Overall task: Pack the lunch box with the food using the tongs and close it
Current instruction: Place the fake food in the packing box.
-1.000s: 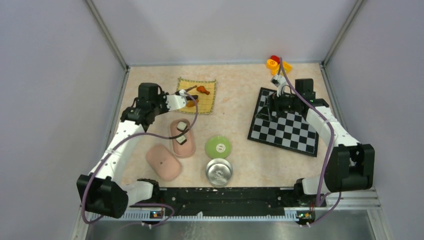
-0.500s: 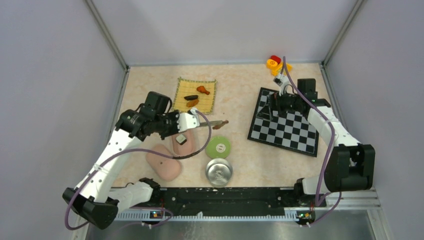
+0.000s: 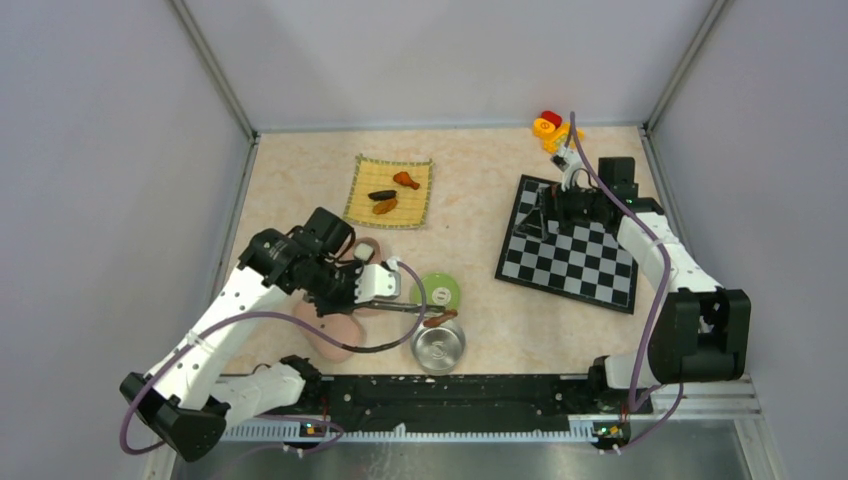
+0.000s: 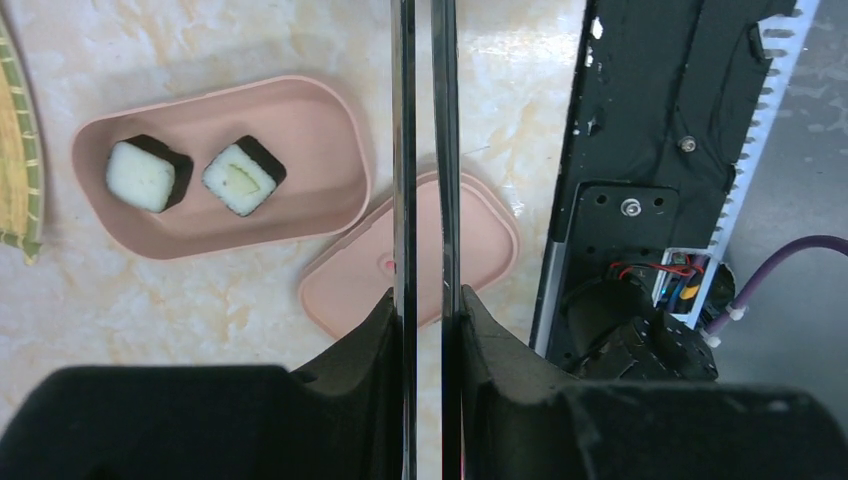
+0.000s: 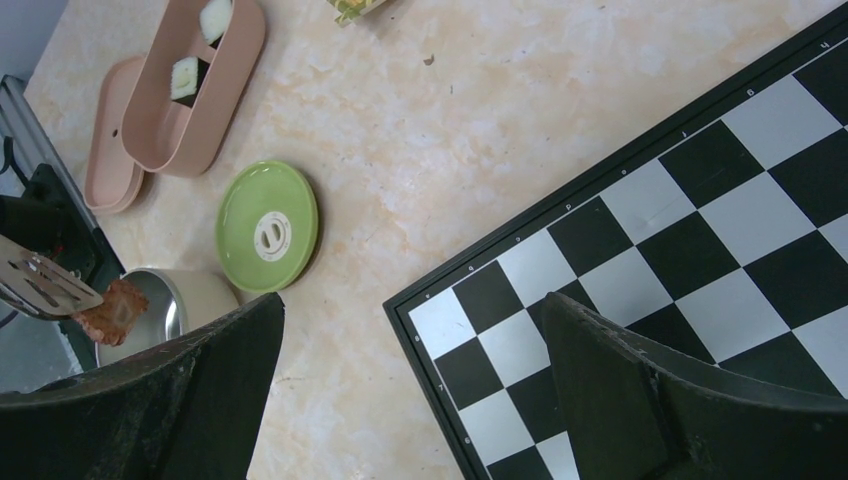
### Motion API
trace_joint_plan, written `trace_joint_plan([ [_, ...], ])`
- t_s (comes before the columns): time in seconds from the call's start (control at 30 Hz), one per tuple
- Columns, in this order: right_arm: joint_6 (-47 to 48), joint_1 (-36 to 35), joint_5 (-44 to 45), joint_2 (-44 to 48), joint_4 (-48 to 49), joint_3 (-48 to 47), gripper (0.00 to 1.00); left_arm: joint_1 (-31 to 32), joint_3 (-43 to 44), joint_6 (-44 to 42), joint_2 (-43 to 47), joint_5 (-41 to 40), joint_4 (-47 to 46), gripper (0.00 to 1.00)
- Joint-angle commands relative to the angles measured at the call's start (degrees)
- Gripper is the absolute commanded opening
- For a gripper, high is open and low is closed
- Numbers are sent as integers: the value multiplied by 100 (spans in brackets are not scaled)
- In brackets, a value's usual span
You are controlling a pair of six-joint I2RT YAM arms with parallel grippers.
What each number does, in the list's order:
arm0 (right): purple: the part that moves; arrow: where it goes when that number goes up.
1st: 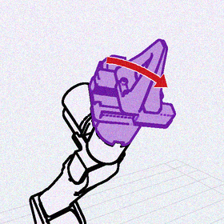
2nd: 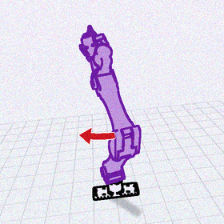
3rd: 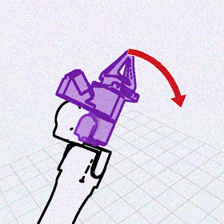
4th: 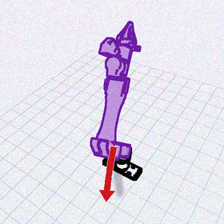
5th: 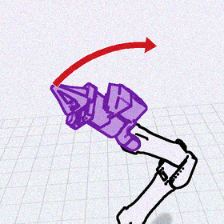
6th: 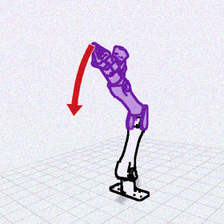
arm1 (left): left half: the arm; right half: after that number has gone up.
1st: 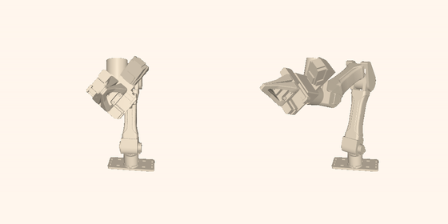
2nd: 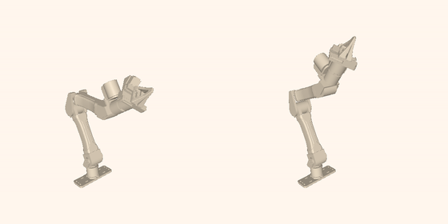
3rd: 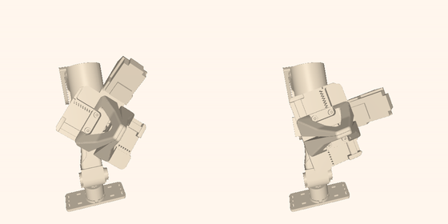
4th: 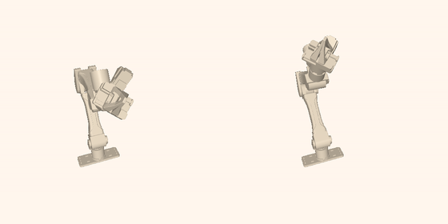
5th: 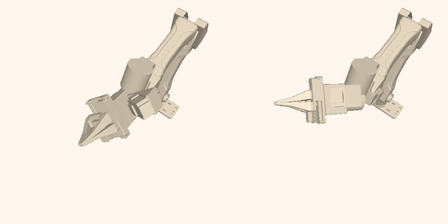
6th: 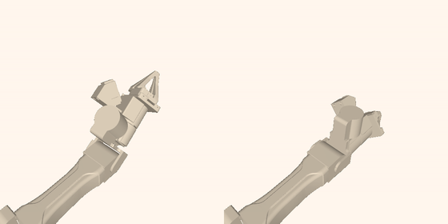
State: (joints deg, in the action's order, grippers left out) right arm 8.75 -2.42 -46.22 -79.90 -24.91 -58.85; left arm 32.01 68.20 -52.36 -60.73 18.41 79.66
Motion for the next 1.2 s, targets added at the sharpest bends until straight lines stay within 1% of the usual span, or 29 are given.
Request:
trace_joint_plan([
  [0.0, -5, 66, -13, 141, 223, 4, 99, 217, -100, 116, 193, 197, 141, 0],
  [0.23, 12, 68, -32, 124, 209, 4, 99, 693, -534, 439, 188, 44, 130, 0],
  [0.53, 30, 66, -54, 115, 190, 4, 99, 758, -620, 500, -138, -148, 97, 0],
  [0.57, 34, 66, -62, 115, 188, 5, 99, 762, -650, 500, -175, -185, 77, 2],
  [0.77, 39, 75, -71, 110, 184, 5, 99, 772, -603, 514, -183, -397, -114, 34],
  [0.87, 43, 75, -91, 108, 181, 0, 99, 774, -448, 703, -173, -606, -259, 42],
  [0.97, 43, 75, -101, 110, 187, 5, 99, 776, -286, 757, -219, -733, -265, 47],
  [1.1, 47, 75, -120, 106, 185, 2, 99, 765, 17, 872, -169, -706, -404, 42],
  [1.17, 47, 75, -124, 115, 171, -7, 99, 763, 185, 921, -146, -737, -501, 40],
])
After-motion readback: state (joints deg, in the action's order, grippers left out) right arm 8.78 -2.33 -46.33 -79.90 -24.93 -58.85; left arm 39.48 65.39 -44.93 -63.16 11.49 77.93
